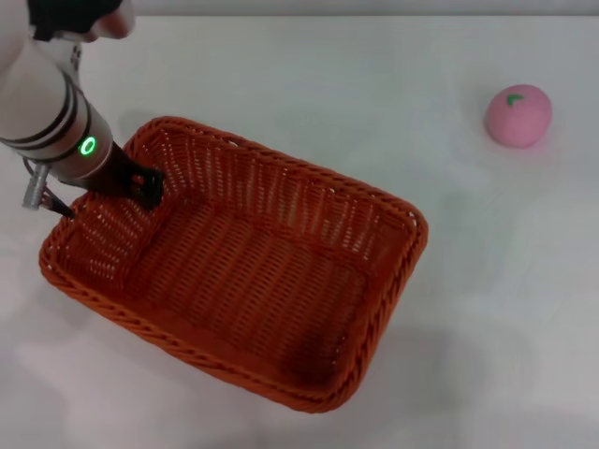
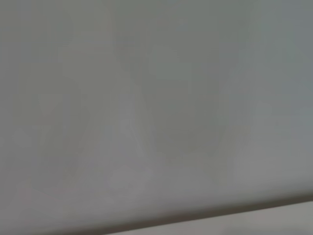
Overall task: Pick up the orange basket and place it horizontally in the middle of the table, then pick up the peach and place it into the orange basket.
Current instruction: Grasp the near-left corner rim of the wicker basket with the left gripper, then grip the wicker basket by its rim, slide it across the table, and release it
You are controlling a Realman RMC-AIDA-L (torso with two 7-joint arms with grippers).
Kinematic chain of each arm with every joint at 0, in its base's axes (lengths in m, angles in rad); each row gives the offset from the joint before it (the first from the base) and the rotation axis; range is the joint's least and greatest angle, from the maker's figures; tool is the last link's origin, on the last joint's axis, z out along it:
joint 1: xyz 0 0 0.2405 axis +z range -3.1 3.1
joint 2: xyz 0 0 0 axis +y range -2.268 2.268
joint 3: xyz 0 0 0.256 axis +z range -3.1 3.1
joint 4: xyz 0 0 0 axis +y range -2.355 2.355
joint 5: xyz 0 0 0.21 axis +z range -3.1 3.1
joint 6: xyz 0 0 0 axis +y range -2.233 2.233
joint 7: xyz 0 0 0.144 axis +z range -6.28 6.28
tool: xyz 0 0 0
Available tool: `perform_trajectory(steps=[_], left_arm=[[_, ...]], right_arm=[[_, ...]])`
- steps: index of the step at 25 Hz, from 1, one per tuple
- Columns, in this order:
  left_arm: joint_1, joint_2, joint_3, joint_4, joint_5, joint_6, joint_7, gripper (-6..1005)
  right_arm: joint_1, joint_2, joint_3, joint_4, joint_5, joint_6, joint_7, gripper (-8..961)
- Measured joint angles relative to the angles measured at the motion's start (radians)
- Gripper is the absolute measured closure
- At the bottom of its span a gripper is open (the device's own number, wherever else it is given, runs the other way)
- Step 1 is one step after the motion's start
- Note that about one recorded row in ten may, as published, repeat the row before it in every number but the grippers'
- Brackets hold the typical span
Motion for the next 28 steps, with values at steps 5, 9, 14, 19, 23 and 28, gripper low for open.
perform_trajectory(steps=[5,9,14,19,23,28], left_arm=[[0.076,-0.012,-0.057,-0.104,-0.012,0.009,0.000,683],[0.127,-0.021,-0.084,-0.179,-0.013,0.012,0.000,728],[0.150,-0.024,-0.081,-0.218,-0.045,0.019,0.000,791],[0.173,-0.024,-0.085,-0.257,-0.070,0.020,0.000,823],[0.209,-0.027,-0.108,-0.321,-0.100,0.002,0.000,826],[0.242,-0.044,-0.162,-0.341,-0.139,-0.031,0.000,828]], right_arm=[[0.001,0.000,0.000,0.000,0.000,0.000,0.000,450],[0.001,0.001,0.000,0.000,0.000,0.000,0.000,450],[0.002,0.001,-0.004,0.000,0.000,0.004,0.000,450],[0.003,0.001,-0.004,0.000,0.000,0.004,-0.002,450],[0.006,-0.001,-0.004,0.017,0.000,0.004,-0.006,450],[0.009,-0.006,-0.004,0.030,-0.008,0.003,-0.006,450]])
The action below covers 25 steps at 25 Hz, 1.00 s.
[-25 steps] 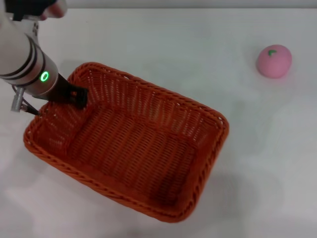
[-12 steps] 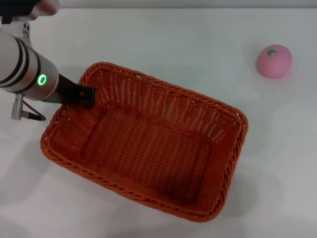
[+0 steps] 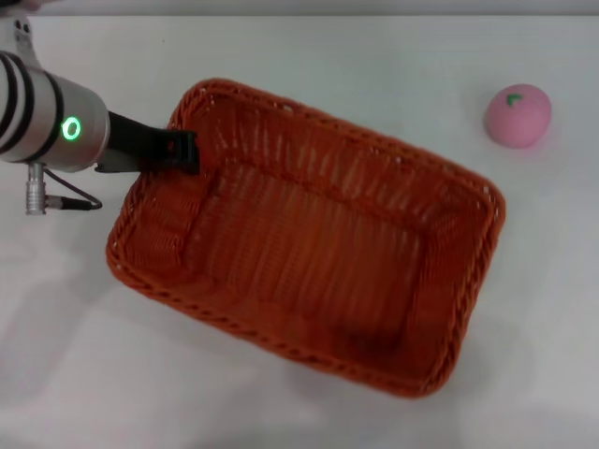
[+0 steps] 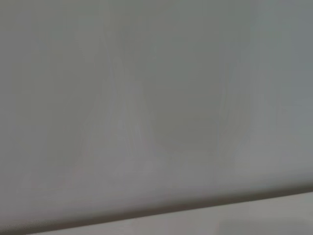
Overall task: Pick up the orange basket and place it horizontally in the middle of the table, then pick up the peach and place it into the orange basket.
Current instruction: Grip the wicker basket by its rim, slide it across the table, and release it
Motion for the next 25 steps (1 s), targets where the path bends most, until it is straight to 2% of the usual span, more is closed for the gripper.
perform_trajectory(steps=[7,12,19,25], left_arm=[[0.068,-0.031,-0.082,-0.014,-0.008,-0.053,-0.001,832],[0.113,-0.042,-0.101,0.000,-0.016,-0.102,-0.002,834],[0.102,-0.038,-0.094,0.059,-0.037,-0.128,-0.002,837],[0.059,-0.026,-0.106,0.138,-0.036,-0.142,-0.002,841]], right_arm=[[0.001,-0.003,0.000,0.008,-0.005,0.001,0.000,450],[-0.001,-0.006,0.000,0.009,-0.007,0.001,0.000,449],[0.003,-0.007,0.002,0.009,-0.016,0.001,-0.002,449],[0.005,-0.011,0.009,0.009,-0.017,-0.002,-0.002,449]])
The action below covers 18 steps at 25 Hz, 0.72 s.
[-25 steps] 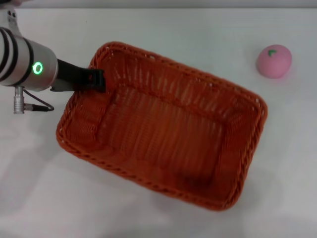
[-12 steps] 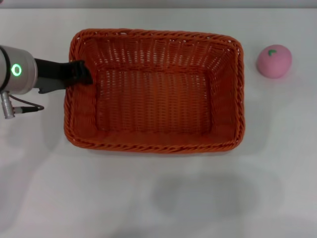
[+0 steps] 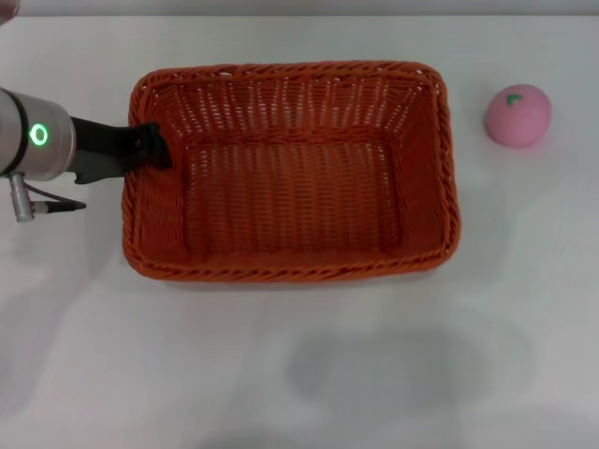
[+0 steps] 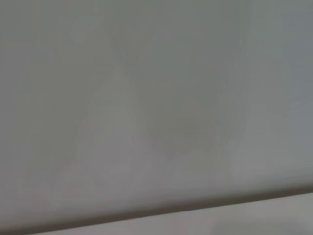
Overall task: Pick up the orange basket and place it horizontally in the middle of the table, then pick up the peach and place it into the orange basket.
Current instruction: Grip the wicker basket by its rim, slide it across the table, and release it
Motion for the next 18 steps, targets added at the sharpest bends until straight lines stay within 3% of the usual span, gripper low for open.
perform_trajectory(steps=[11,18], left_arm=[[-0.094,0.043,-0.014,0.121,0.031,-0.012,0.001,850],[-0.137,0.056,0.001,0.163,0.069,-0.012,0.002,858]], right_arm=[[0.007,-0.002,0.000,0.000,0.000,-0.023,0.000,449],[0.009,0.000,0.000,0.002,0.000,-0.032,0.005,449]])
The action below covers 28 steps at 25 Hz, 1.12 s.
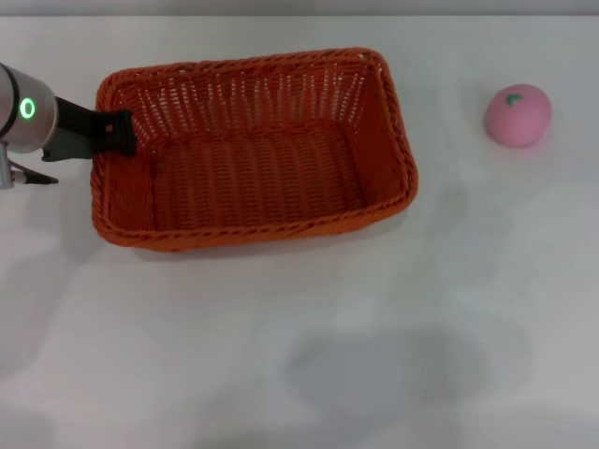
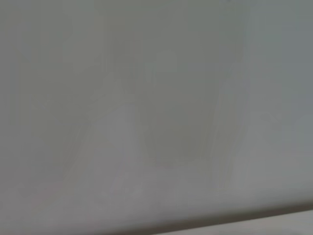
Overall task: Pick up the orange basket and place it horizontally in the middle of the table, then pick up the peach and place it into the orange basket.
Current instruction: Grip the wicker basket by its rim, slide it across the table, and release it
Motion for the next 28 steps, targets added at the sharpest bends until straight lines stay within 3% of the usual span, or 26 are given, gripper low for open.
perform_trajectory(steps=[17,28], left_arm=[[-0.162,0.014,0.100,0.169,0.192,-0.036,0.000,868],[-0.197,0.018,0.150,0.197,0.222,-0.110,0.001,867]], right_arm=[[0.035,-0.009,0.002,0.050,0.000,-0.028,0.009,448],[0.040,-0.002,0.002,0.050,0.000,-0.028,0.013,448]])
